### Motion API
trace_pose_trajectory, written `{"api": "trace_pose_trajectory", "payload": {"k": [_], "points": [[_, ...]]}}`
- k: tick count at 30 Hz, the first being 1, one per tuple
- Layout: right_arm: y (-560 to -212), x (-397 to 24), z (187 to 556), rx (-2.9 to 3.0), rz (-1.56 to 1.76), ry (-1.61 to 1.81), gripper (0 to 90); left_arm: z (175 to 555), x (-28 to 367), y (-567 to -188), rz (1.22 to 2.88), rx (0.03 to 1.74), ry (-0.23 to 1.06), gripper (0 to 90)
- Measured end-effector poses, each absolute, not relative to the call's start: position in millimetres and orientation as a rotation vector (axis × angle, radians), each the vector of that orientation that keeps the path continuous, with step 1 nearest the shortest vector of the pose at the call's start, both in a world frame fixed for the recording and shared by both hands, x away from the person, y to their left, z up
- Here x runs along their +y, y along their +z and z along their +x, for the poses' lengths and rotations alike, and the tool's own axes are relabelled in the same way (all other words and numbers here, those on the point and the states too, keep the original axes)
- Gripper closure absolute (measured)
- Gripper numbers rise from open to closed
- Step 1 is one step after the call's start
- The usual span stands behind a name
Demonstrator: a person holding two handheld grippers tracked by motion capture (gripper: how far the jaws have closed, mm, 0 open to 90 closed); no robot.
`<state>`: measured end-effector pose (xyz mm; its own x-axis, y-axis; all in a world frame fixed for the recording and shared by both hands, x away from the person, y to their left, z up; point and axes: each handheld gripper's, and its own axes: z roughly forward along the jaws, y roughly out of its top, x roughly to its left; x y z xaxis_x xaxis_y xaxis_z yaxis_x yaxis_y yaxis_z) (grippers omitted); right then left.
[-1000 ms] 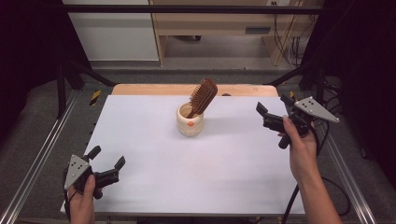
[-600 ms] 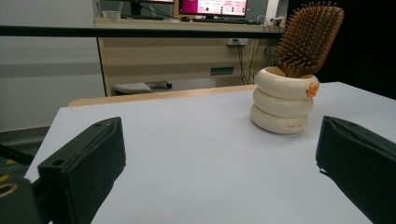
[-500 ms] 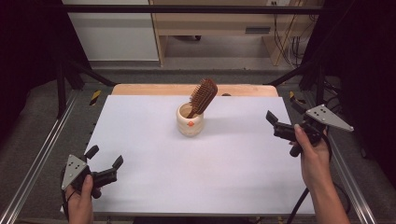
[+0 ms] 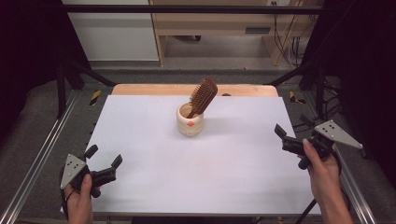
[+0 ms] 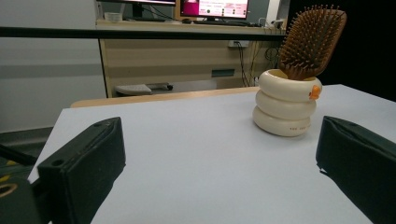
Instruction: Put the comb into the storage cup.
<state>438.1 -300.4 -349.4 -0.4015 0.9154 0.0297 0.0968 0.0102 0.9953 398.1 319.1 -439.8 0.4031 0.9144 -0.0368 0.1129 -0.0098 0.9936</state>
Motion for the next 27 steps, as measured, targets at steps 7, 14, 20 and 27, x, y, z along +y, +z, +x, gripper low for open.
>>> {"api": "trace_pose_trajectory", "payload": {"k": [7, 14, 20, 27], "points": [[-369.9, -304.5, 428.5, 1.601, 1.091, 1.463, 2.5, 397.1, 319.9, -439.6, 1.446, 0.978, 0.830, 1.5], [-384.9, -305.0, 422.9, 1.614, 1.100, 1.456, 2.7, 396.6, 319.2, -439.3, 1.447, 0.970, 0.833, 1.5], [-401.8, -306.3, 418.2, 1.625, 1.129, 1.459, 3.5, 398.4, 318.2, -440.2, 1.456, 0.971, 0.830, 1.5], [-423.2, -306.2, 409.6, 1.647, 1.141, 1.450, 3.1, 397.2, 318.0, -439.3, 1.453, 0.967, 0.833, 1.5]]}}
